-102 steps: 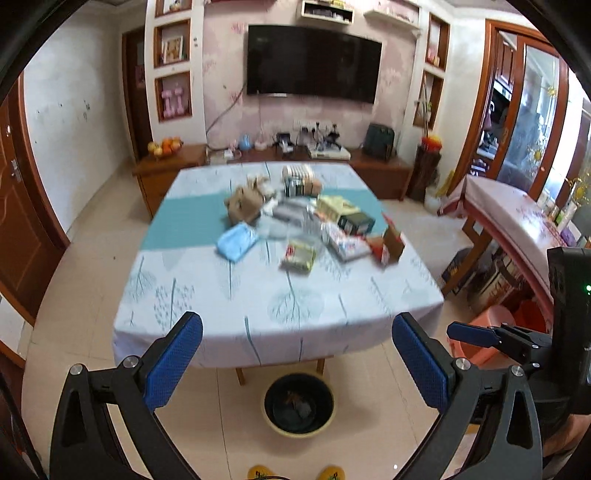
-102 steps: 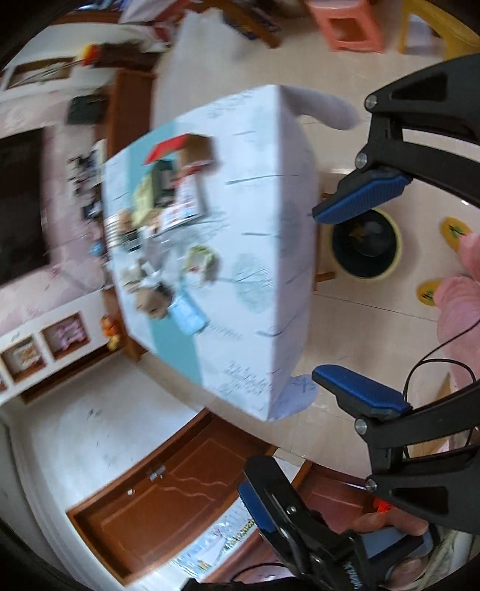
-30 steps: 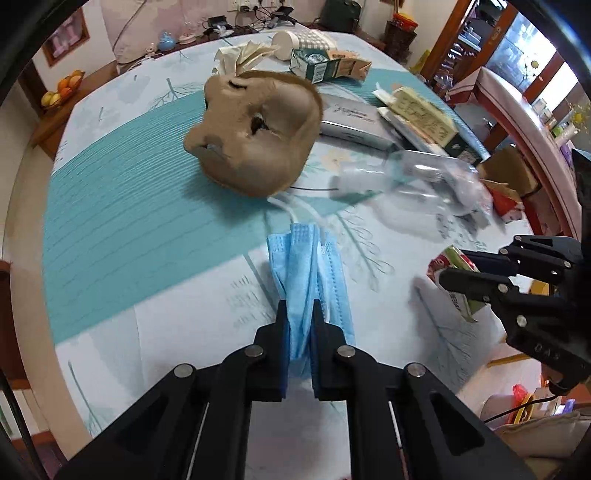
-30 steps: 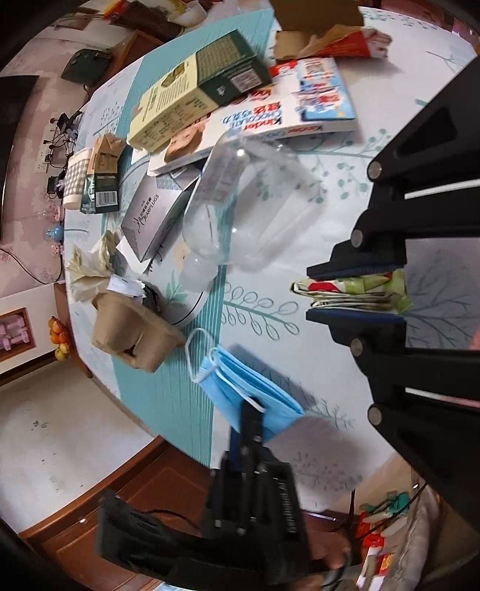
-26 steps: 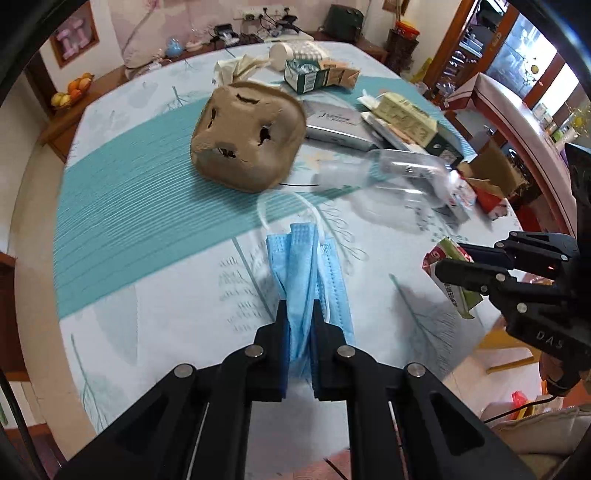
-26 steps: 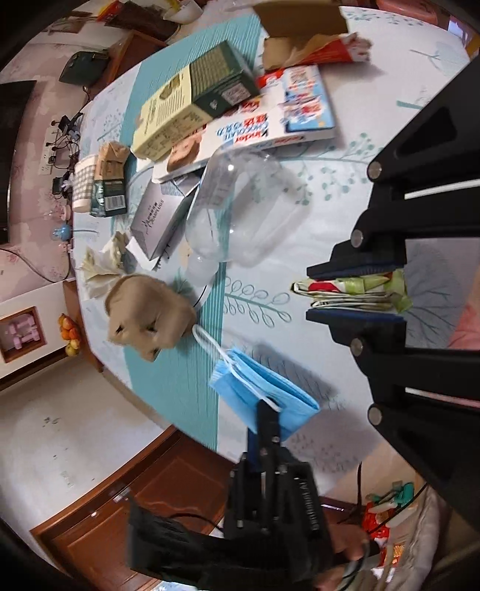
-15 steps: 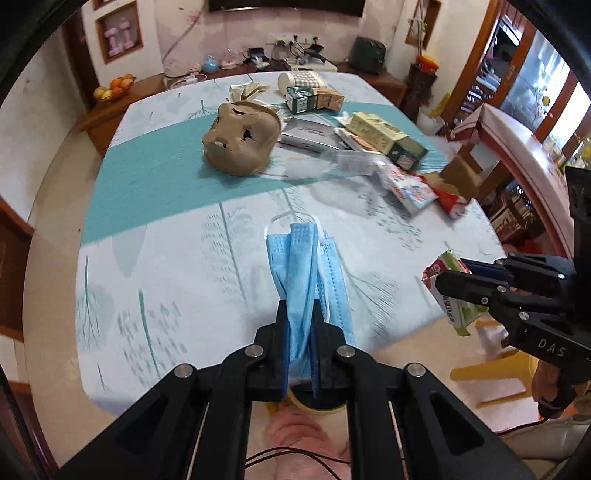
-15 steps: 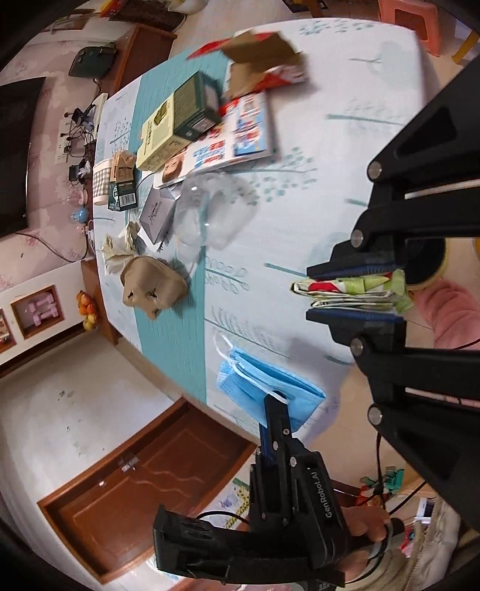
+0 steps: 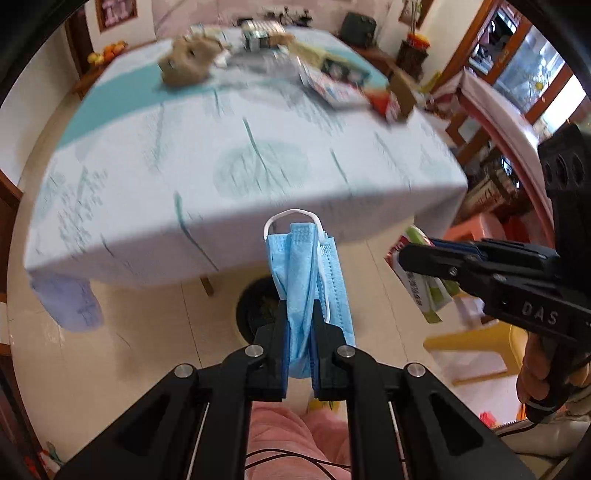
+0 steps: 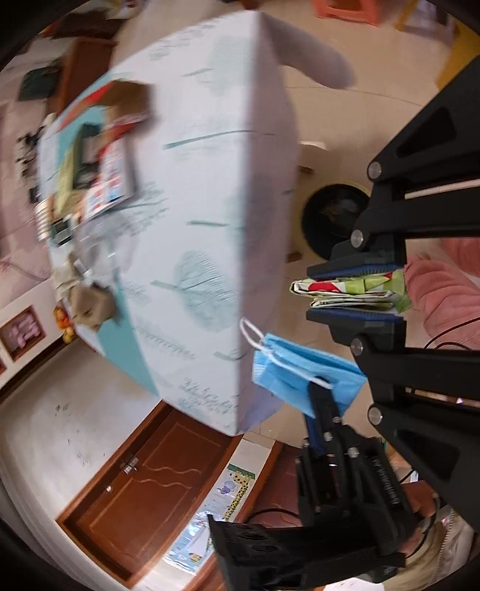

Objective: Collect trash
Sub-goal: 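Carry mask and packet to the black bin and open both tools, then raise both tools back toward the remaining table items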

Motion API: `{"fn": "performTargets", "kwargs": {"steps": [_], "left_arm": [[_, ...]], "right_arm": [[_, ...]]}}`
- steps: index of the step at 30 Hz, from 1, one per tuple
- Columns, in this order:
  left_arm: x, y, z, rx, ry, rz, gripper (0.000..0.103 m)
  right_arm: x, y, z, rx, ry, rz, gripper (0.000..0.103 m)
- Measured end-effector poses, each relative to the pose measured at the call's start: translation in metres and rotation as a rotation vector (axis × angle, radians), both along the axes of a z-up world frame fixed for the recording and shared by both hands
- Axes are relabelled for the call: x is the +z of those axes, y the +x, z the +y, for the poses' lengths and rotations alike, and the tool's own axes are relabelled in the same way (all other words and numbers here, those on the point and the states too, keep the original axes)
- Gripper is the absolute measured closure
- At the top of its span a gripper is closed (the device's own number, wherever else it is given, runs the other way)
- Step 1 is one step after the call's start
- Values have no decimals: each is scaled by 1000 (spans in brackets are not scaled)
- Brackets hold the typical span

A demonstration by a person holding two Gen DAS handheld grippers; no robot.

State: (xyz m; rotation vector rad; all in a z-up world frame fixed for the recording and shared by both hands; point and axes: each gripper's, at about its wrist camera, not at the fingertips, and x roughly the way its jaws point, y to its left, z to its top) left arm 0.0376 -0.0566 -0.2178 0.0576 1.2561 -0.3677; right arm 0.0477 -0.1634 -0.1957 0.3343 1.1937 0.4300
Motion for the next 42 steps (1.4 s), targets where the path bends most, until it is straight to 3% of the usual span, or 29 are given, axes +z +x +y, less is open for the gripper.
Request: {"fn": "performTargets", "kwargs": {"steps": [5,11,17,20,24,30,37,42], "left_arm": [[-56,-8,-8,-35,24,77,96],[-156,3,-16,-64,55,165,96],[-246,24,-19,-85,85,198,94],[-281,32,-17,-99,101,208,86],[-318,39,-13,-122,125,224,65],[-333,42,0,-127,154,229,59],[-311,50,7,-99,140,158,58],[-274,42,13,-71,113,109,58]], "right_arm": [[-71,-10,0,-71,27,122,87],[-178,-8,2,-170,41,257,86],[-277,9,1,-282,60,337,80],[-318,19,2,-327,58,360,75],[-358,32,6,-353,16,394,71],[-376,31,8,-356,-2,418,65],[-350,28,17,-319,-20,386,62],[-322,26,27,-287,-54,355,31]]}}
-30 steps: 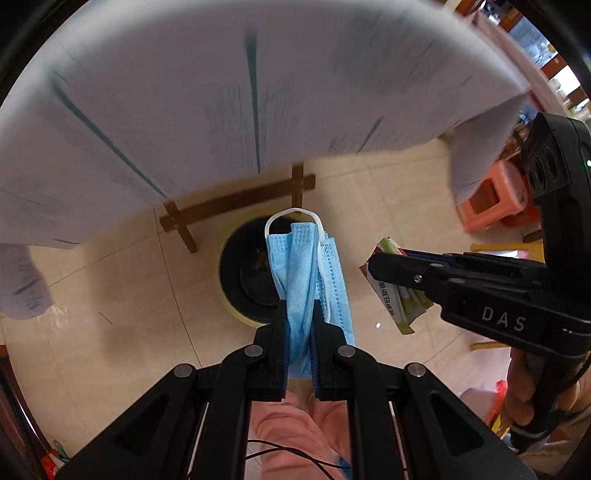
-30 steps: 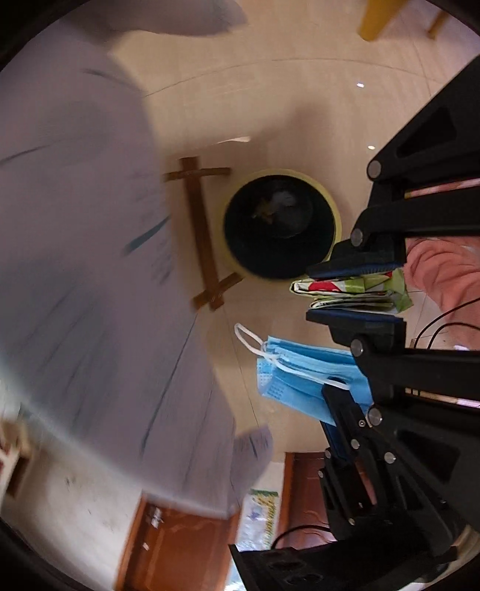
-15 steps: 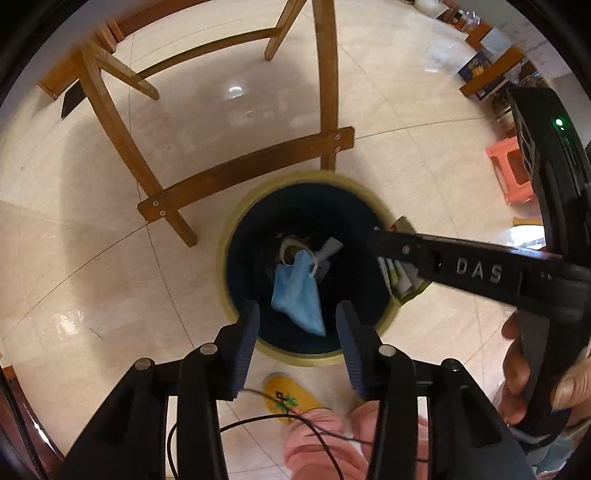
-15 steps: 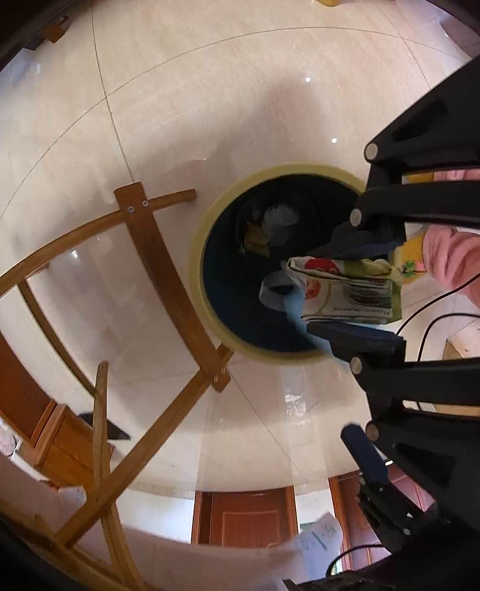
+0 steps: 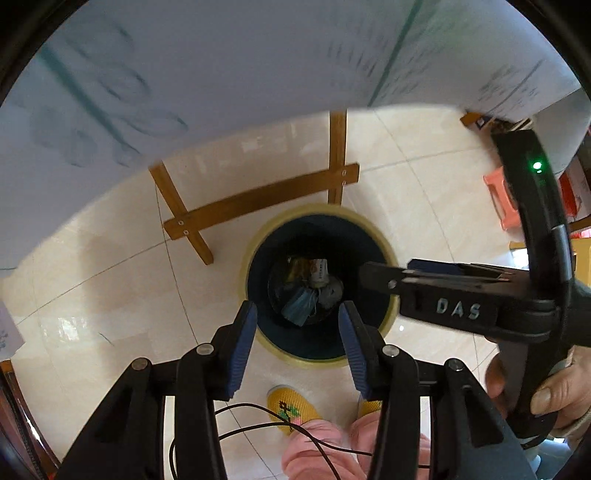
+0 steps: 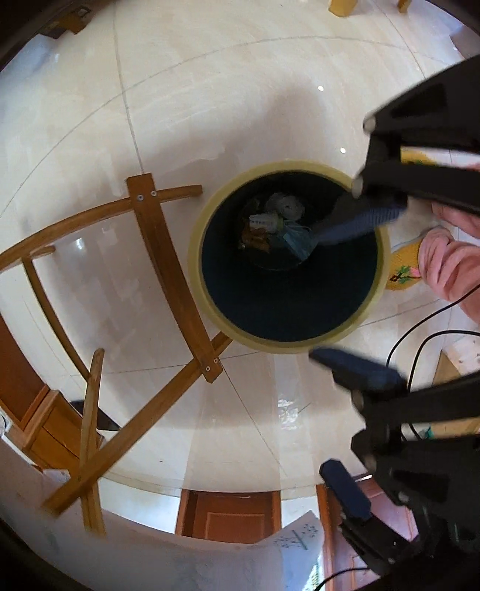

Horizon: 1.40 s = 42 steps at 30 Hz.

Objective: Collect trash
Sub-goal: 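Raise both tools back toward the remaining table items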

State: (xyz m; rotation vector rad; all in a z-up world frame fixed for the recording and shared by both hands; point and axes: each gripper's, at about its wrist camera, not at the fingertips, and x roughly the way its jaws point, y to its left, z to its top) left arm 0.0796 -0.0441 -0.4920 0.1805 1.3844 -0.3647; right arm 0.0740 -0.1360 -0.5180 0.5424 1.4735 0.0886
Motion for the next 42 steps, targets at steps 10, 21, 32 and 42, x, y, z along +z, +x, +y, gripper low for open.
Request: {"fn": "performTargets", "kwargs": {"steps": [10,21,32,42], "left_arm": [[92,-21,11,9,2,-75,58],[256,-40,21,-17,-95,-211,58],[389,-54,17,-113,-177,-399,51],[466,-36,16,-200,-239,-610,41]], "right_arm": [[98,-19,10,3,-1,-68,31],[260,-57,16,96,-57,-192,31],[402,-75,20,121,-160,-399,31],[464,-69,16,40,-315,-525,31]]}}
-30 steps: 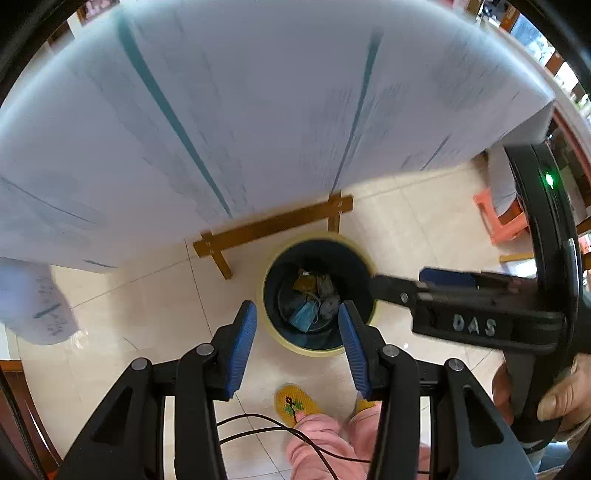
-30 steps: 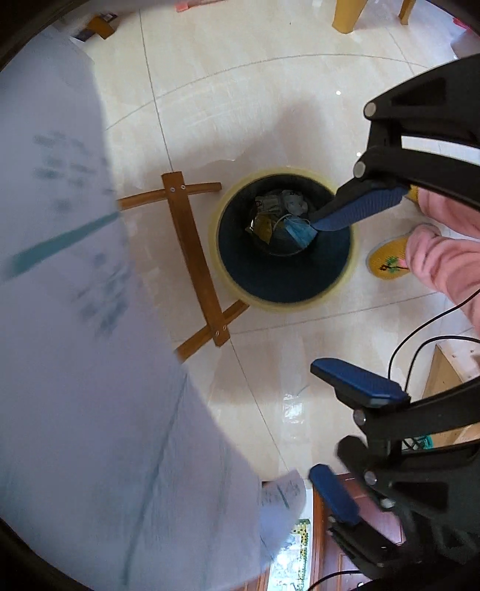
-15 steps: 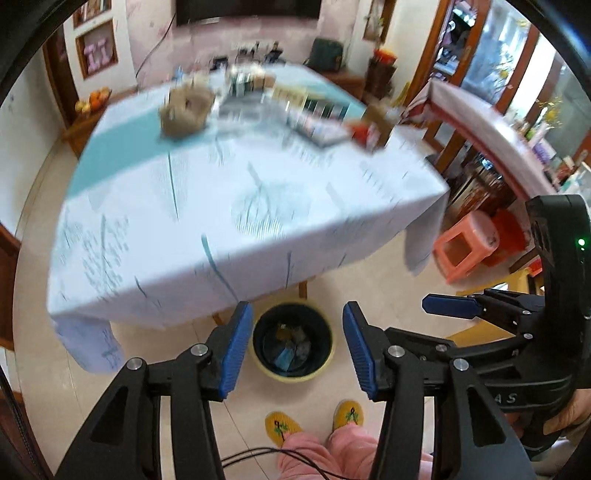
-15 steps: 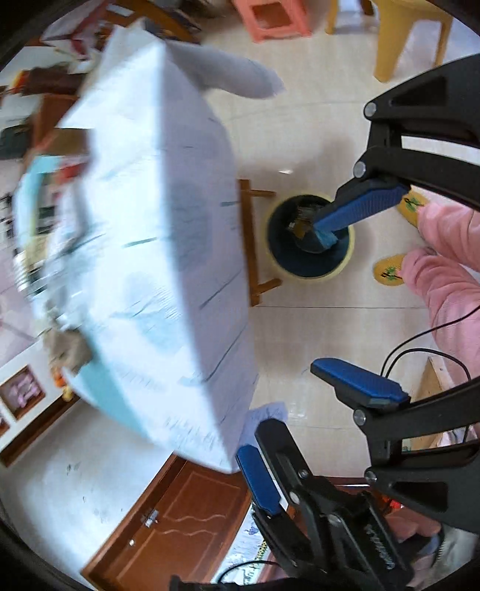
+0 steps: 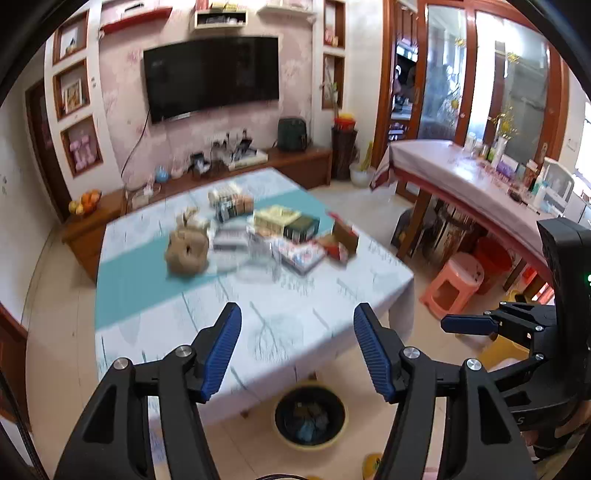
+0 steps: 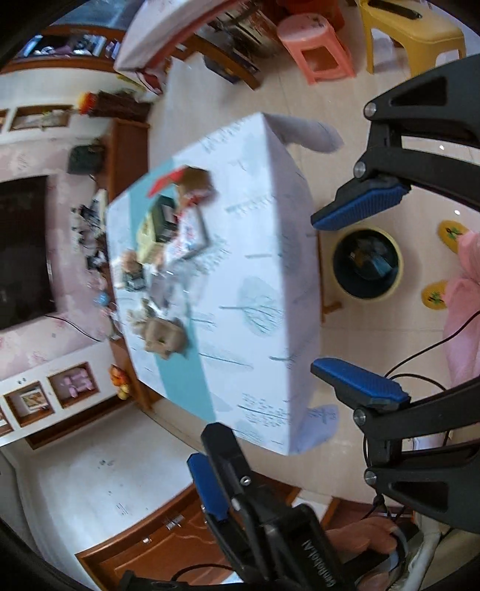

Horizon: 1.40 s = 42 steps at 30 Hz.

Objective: Collect trash
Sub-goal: 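Raise both tools back toward the remaining table items, then grasp the red cardboard box with right tool while left tool grasps clear bottle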

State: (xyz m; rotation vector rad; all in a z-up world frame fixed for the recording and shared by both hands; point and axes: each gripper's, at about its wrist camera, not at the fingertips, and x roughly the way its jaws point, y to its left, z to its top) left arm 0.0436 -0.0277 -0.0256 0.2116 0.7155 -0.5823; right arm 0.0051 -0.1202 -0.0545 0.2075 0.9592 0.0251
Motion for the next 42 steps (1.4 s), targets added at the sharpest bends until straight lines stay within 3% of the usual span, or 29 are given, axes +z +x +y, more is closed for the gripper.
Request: {"fn": "performTargets", "kwargs": {"steps": [6,11,20,27,30,36,42], "left_arm": [[21,19,-6,-31,-40,-20,37],[21,34,-10,-12,-21,-36,34],[-8,86,-29,87,8,81,34],[-41,145,-60,222,-3,238,34],[-62,168,-74,279,-6,303,34],[-112,203,-105,379,-23,436,34],[-147,221,-129,416,-24,505,34]], "right_arm": [[22,10,-17,-91,-18,-74,31],[25,24,-34,-116,-18,-78,31],[3,90,-94,-108,-5,-52,31],[-37,164,-149,-26,23,39,31],[-65,191,-159,64,17,77,31],[-115,225,-150,225,-116,123,24],[-150,252,-147,277,-203,157,24]]}}
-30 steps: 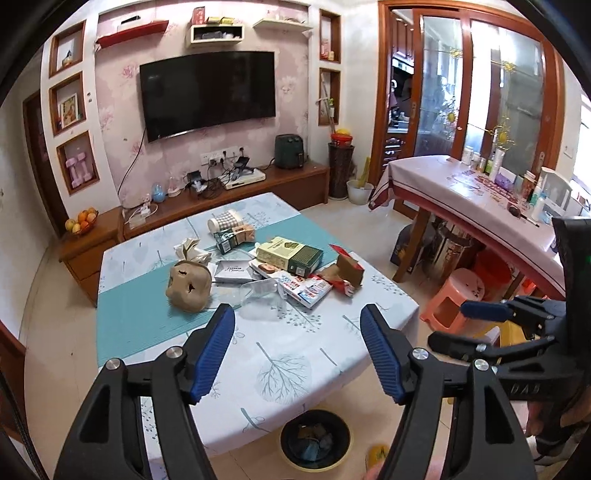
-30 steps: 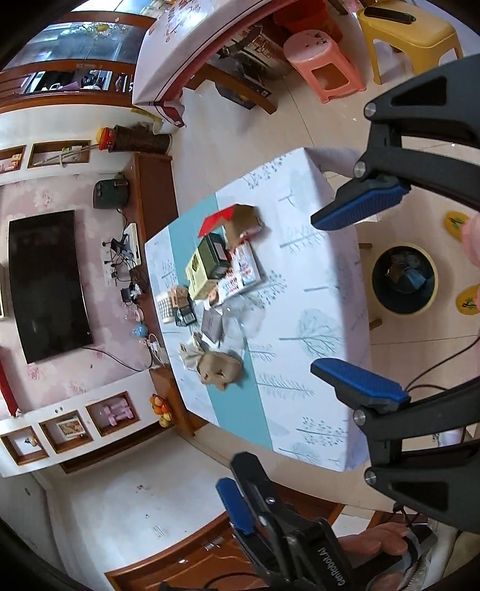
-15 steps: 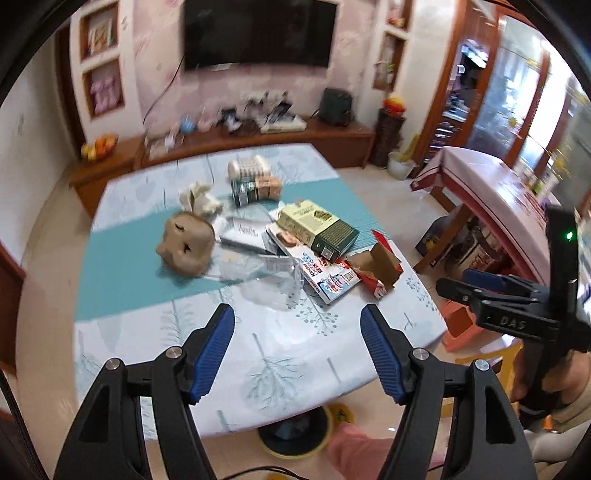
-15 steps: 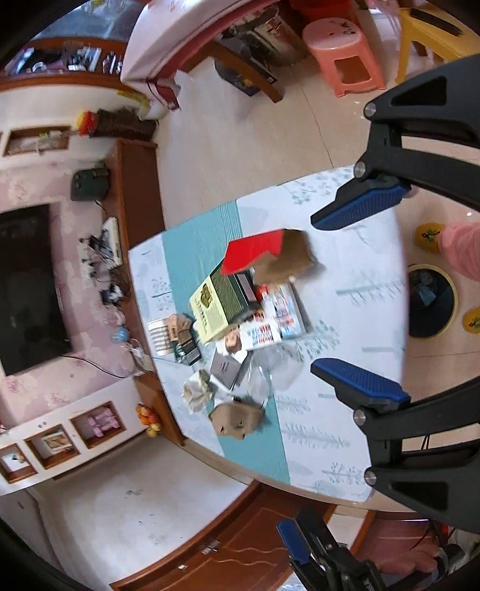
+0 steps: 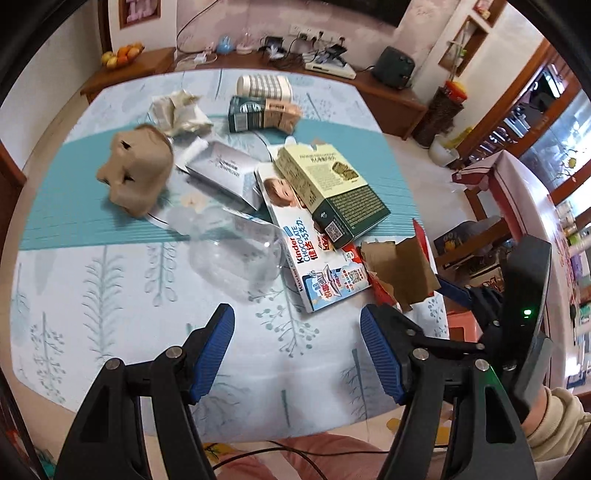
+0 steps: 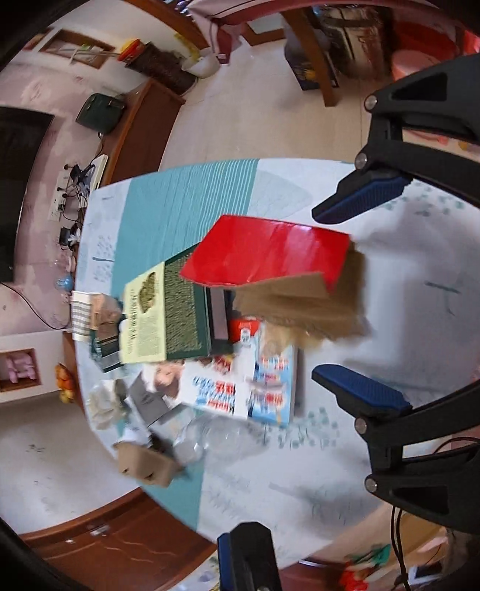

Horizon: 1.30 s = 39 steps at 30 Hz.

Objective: Collect trash
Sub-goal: 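Grasp the red cardboard box with right tool while left tool grasps clear bottle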

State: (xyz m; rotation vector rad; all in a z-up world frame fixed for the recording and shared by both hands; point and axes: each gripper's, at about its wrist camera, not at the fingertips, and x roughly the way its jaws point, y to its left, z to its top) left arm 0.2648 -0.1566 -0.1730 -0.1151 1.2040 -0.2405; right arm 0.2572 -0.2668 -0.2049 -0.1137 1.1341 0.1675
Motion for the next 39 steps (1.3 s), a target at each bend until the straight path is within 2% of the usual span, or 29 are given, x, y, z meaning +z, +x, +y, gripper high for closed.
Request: {"fn": "performTargets", "kwargs": {"steps": [4,5,6,7,10,11,19,29,35,36,37,39], "left_arm": [[-6,8,-4,16,-15,10,34],[-7,11,-4,22,-16,11,34],[-8,13,-3,30,-19,11,34],[-8,16,-1,42,-24,12,34],[-7,26,11,93,-47,20,34],[-8,29,16,117,-61,24,34],[-16,64,43,273,-114,81,34],[-62,101,41,423,-55,243,34],[-84,101,36,436,-22,311,34],[-87,99,36,438,-26,316,40],[-89,98,37,439,-40,319,51],[-93,96,39,434,-57,329,51]], "right_arm": [[-6,7,-2,15,-27,-8,25],[-6,10,-4,20,-22,-8,31],[-7,11,-7,22,-9,-5,45],[-6,13,-11,19,1,-2,53],[-5,17,-19,23,25,13,61],[-2,16,-22,26,35,10,71],[15,25,-48,-30,136,23,75],[21,57,-51,-48,175,2,75],[12,58,-48,-43,179,30,75],[11,57,-47,-45,180,36,75],[9,56,-47,-49,182,44,75],[7,54,-46,-51,184,52,75]]}}
